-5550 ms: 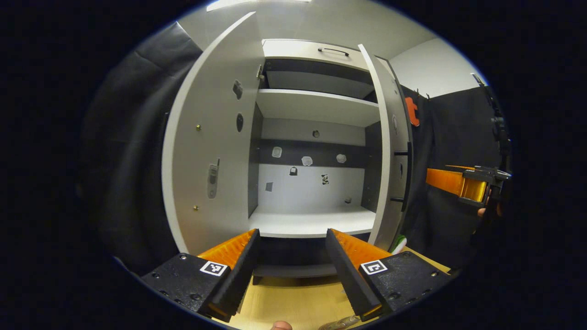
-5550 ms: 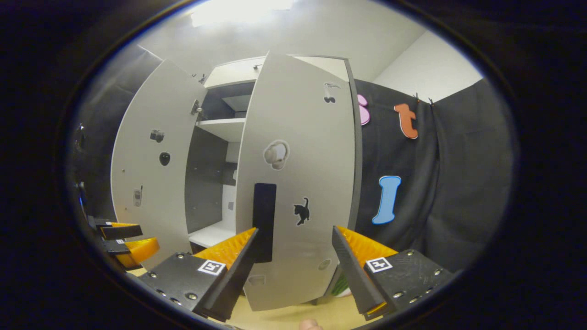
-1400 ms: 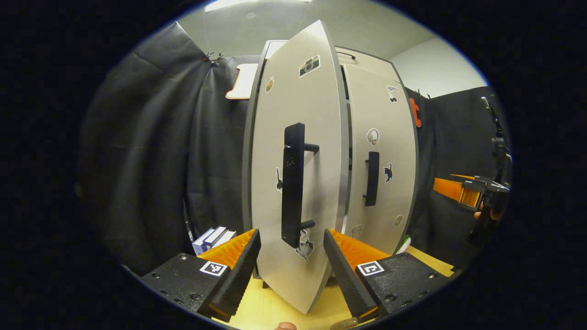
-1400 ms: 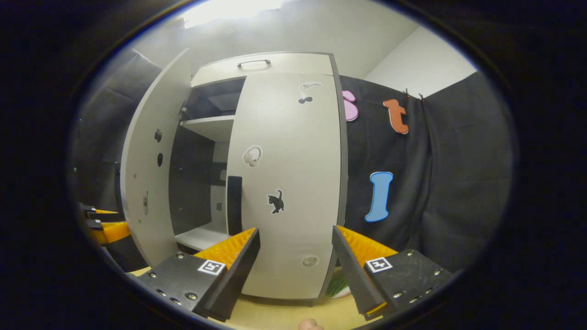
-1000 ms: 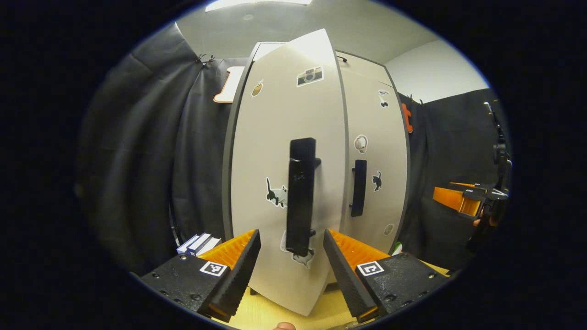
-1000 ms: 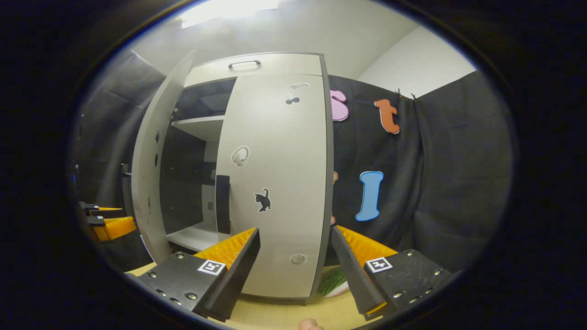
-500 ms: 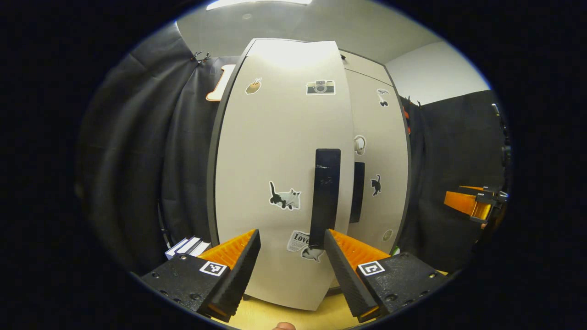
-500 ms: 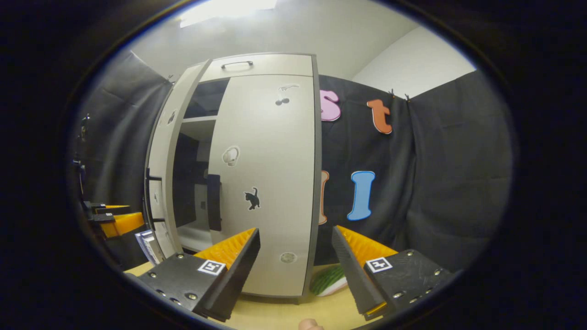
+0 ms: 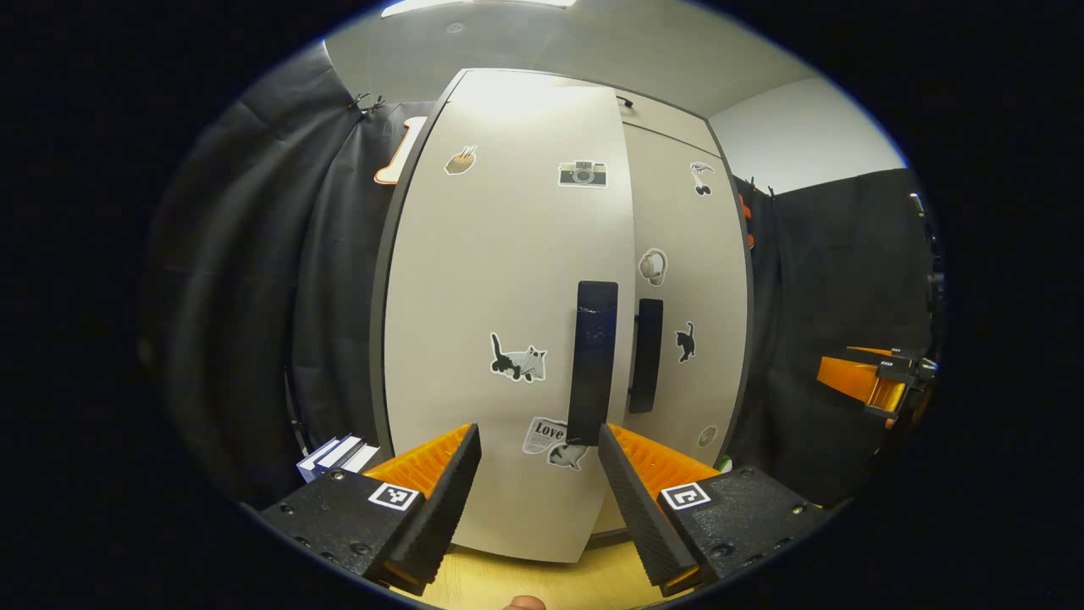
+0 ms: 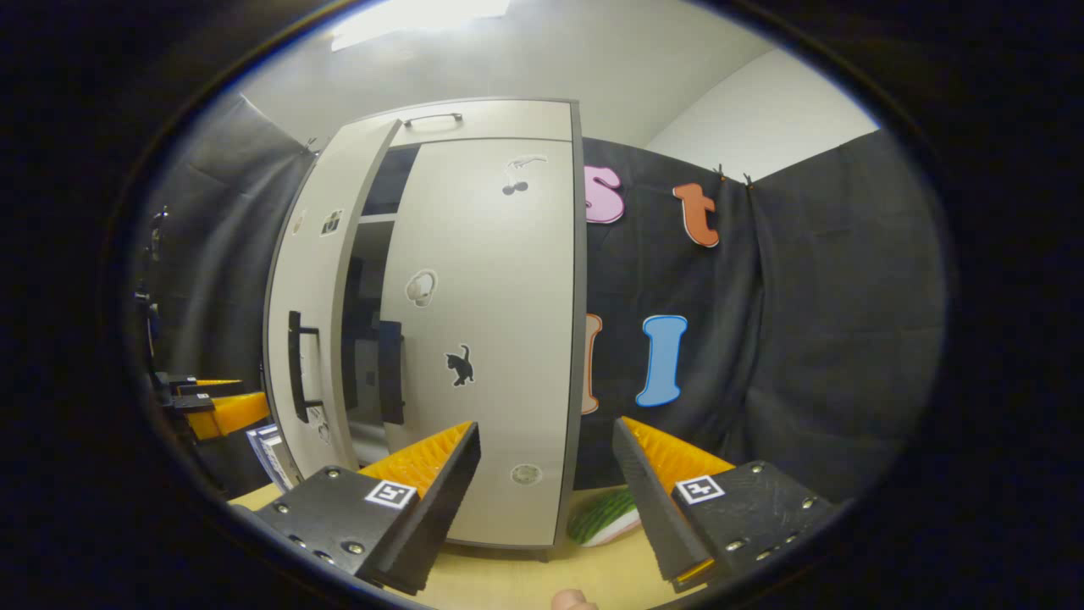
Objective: Grasp the bottle in the cabinet with the left hand and place it on the coaster, then close the right door with the right hand and the left door with the left hand.
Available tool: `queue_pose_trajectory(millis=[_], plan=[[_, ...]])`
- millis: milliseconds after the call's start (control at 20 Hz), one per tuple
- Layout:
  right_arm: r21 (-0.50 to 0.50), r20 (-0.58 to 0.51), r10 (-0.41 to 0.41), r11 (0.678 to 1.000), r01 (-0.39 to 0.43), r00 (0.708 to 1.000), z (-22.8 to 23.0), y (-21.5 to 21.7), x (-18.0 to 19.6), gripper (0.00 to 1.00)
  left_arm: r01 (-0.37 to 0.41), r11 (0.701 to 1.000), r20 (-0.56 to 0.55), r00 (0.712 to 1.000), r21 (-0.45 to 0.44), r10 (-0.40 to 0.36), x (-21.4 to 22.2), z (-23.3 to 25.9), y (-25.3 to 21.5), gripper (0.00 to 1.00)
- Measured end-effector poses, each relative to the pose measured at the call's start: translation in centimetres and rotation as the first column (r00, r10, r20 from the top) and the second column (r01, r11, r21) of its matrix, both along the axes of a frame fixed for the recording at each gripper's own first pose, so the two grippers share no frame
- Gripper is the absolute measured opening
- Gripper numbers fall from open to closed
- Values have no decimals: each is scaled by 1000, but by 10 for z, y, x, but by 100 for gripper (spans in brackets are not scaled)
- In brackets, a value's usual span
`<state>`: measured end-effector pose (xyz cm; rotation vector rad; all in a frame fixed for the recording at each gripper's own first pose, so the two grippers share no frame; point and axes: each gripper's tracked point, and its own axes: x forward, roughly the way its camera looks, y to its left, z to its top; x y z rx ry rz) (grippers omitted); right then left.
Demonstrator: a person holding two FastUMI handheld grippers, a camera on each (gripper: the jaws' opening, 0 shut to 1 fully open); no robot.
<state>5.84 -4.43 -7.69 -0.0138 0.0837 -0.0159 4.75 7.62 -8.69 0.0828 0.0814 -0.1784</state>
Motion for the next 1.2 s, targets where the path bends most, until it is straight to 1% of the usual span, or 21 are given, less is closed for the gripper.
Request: queue_pose_trajectory(millis=[300,550,750,950,1000,1050,1100,1150,1200], plan=[[1,4,2,1000,-2,1000,1,0,-2,95,19,1000,-9,1000,-5,-19,1,-1,-2,89],[-11,13,-2,1000,3,1000,12,-5,-3,96,14,1000,-3,1000,9,-14,-3,15,-13,89],[-2,72,-8,1000,8,997,42,-13,-8,96,33,999,48,998,-12,-33,-8,48,-38,89],[17,111,-19,1000,17,994,63,-34,-23,96,62,997,109,992,-39,-57,-14,80,-77,89],[13,118,-29,1000,27,993,66,-42,-26,93,76,996,119,990,-51,-70,-16,84,-89,88],[8,117,-36,999,35,992,66,-51,-30,95,85,995,123,989,-57,-78,-19,87,-98,88],[6,114,-41,999,41,993,66,-57,-34,93,90,994,124,989,-56,-82,-22,87,-105,89],[5,114,-48,999,47,992,66,-64,-38,93,95,994,125,988,-50,-88,-24,87,-112,88],[5,118,-52,999,52,992,68,-71,-42,95,94,995,125,988,-43,-88,-27,86,-118,88]])
